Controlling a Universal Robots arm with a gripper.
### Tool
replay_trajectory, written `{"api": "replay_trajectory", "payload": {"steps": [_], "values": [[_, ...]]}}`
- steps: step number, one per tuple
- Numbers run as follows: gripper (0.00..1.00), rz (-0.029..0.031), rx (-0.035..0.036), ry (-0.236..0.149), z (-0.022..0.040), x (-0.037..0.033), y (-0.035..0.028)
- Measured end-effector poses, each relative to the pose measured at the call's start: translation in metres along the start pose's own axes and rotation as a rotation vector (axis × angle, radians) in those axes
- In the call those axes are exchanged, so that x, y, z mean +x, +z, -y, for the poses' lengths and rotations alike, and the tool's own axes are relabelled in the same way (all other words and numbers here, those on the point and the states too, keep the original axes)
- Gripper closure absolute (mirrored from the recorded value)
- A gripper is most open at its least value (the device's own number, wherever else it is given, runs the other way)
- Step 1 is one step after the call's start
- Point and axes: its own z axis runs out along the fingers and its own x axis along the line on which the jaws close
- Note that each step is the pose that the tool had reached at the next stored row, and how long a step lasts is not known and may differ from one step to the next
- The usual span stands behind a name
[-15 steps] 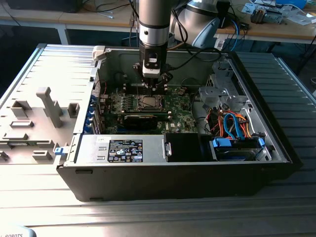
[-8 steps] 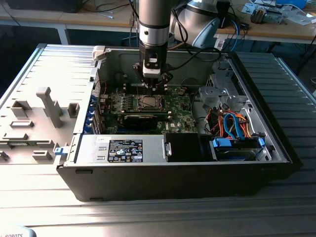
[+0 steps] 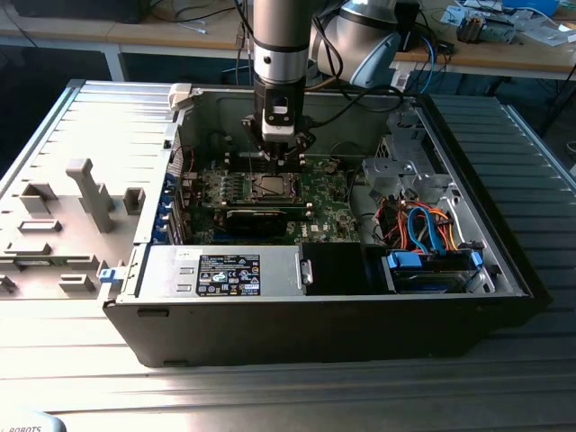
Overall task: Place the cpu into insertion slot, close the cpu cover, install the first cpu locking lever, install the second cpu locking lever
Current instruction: 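Install the first cpu locking lever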
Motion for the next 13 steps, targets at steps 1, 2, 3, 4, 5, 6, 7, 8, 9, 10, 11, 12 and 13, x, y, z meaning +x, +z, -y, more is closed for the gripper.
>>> {"api": "replay_trajectory", "payload": {"steps": [1,2,3,4,5,6,7,8,9,10,11,12,13], "values": [[0.89,0.0001,-0.0001,-0.002,0.0,0.0,0.0],[0.89,0.0002,-0.0002,-0.006,0.0,0.0,0.0],[0.89,0.0003,-0.0004,-0.009,0.0,0.0,0.0],[0.89,0.0004,-0.0004,-0.01,0.0,0.0,0.0],[0.89,0.0004,-0.0005,-0.011,0.0,0.0,0.0],[0.89,0.0004,-0.0004,-0.012,0.0,0.0,0.0],[0.89,0.0005,-0.0005,-0.013,0.0,0.0,0.0],[0.89,0.0006,-0.0006,-0.014,0.0,0.0,0.0],[0.89,0.0006,-0.0006,-0.016,0.0,0.0,0.0],[0.89,0.0007,-0.0007,-0.017,0.0,0.0,0.0],[0.89,0.0007,-0.0008,-0.018,0.0,0.0,0.0],[0.89,0.0007,-0.0008,-0.02,0.0,0.0,0.0],[0.89,0.0008,-0.0008,-0.021,0.0,0.0,0.0]]}}
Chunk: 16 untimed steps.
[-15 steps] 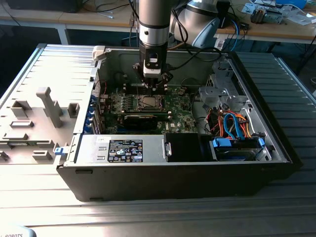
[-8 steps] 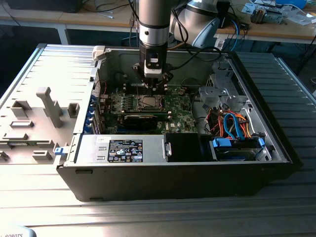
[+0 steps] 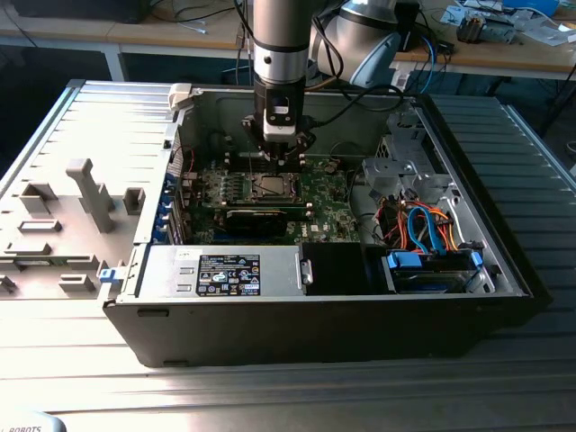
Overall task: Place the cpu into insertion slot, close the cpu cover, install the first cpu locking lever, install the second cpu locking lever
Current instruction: 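Install the first cpu locking lever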
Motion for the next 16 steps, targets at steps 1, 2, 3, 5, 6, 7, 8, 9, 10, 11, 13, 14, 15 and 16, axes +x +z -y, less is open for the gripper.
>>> {"api": "replay_trajectory", "payload": {"steps": [1,2,3,5,6,7,8,9,10,11,13,14,15,16], "values": [[0.89,0.0001,-0.0001,-0.002,0.0,0.0,0.0],[0.89,0.0001,-0.0001,-0.003,0.0,0.0,0.0],[0.89,0.0002,-0.0002,-0.005,0.0,0.0,0.0],[0.89,0.0003,-0.0003,-0.008,0.0,0.0,0.0],[0.89,0.0004,-0.0004,-0.009,0.0,0.0,0.0],[0.89,0.0004,-0.0004,-0.011,0.0,0.0,0.0],[0.89,0.0004,-0.0005,-0.012,0.0,0.0,0.0],[0.89,0.0005,-0.0005,-0.013,0.0,0.0,0.0],[0.89,0.0005,-0.0005,-0.013,0.0,0.0,0.0],[0.89,0.0005,-0.0005,-0.014,0.0,0.0,0.0],[0.89,0.0006,-0.0006,-0.016,0.0,0.0,0.0],[0.89,0.0007,-0.0006,-0.016,0.0,0.0,0.0],[0.89,0.0007,-0.0007,-0.018,0.0,0.0,0.0],[0.89,0.0007,-0.0007,-0.018,0.0,0.0,0.0]]}}
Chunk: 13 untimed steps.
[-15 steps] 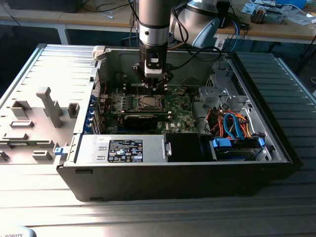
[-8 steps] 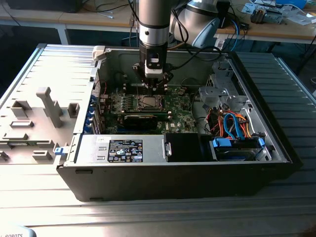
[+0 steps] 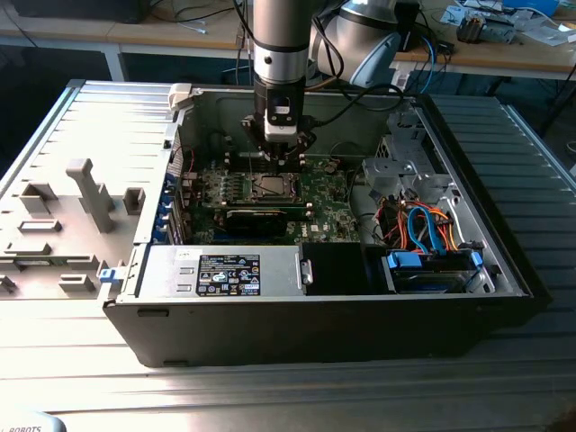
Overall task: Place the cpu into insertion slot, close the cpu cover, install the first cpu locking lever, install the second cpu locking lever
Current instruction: 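Install the first cpu locking lever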
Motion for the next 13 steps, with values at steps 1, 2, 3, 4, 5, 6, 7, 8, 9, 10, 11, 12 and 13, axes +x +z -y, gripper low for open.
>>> {"api": "replay_trajectory", "payload": {"steps": [1,2,3,4,5,6,7,8,9,10,11,12,13], "values": [[0.89,0.0,0.0,-0.001,0.0,0.0,0.0],[0.89,0.0001,0.0,-0.002,0.0,0.0,0.0],[0.89,0.0,-0.0001,-0.002,0.0,0.0,0.0],[0.89,0.0001,-0.0001,-0.003,0.0,0.0,0.0],[0.89,0.0001,-0.0001,-0.004,0.0,0.0,0.0],[0.89,0.0002,-0.0002,-0.005,0.0,0.0,0.0],[0.89,0.0002,-0.0002,-0.006,0.0,0.0,0.0],[0.89,0.0003,-0.0002,-0.007,0.0,0.0,0.0],[0.89,0.0003,-0.0003,-0.008,0.0,0.0,0.0],[0.89,0.0003,-0.0003,-0.008,0.0,0.0,0.0],[0.89,0.0003,-0.0003,-0.009,0.0,0.0,0.0],[0.89,0.0004,-0.0004,-0.01,0.0,0.0,0.0],[0.89,0.0004,-0.0004,-0.01,0.0,0.0,0.0]]}}
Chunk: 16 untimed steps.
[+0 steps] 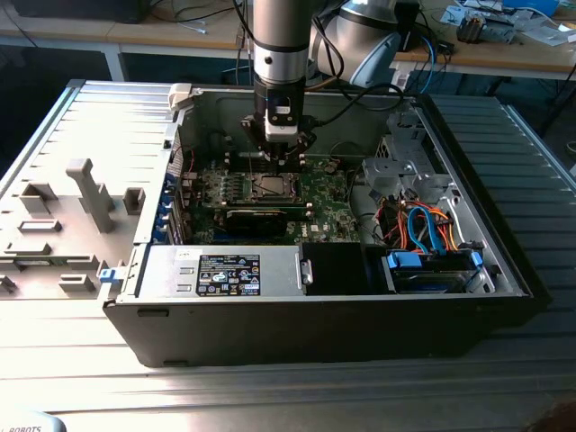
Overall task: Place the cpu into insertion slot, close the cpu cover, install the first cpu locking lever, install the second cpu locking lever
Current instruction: 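Install the first cpu locking lever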
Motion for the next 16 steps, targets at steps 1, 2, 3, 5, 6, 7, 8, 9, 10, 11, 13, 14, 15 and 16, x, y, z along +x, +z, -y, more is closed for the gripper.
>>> {"api": "replay_trajectory", "payload": {"steps": [1,2,3,5,6,7,8,9,10,11,13,14,15,16], "values": [[0.89,0.0,0.0,-0.001,0.0,0.0,0.0],[0.89,0.0001,-0.0001,-0.003,0.0,0.0,0.0],[0.89,0.0002,-0.0001,-0.003,0.0,0.0,0.0],[0.89,0.0002,-0.0002,-0.005,0.0,0.0,0.0],[0.89,0.0002,-0.0002,-0.006,0.0,0.0,0.0],[0.89,0.0003,-0.0002,-0.007,0.0,0.0,0.0],[0.89,0.0003,-0.0003,-0.008,0.0,0.0,0.0],[0.89,0.0003,-0.0003,-0.009,0.0,0.0,0.0],[0.89,0.0004,-0.0004,-0.01,0.0,0.0,0.0],[0.89,0.0004,-0.0004,-0.012,0.0,0.0,0.0],[0.89,0.0005,-0.0005,-0.014,0.0,0.0,0.0],[0.89,0.0006,-0.0005,-0.015,0.0,0.0,0.0],[0.89,0.0006,-0.0006,-0.016,0.0,0.0,0.0],[0.89,0.0007,-0.0006,-0.017,0.0,0.0,0.0]]}}
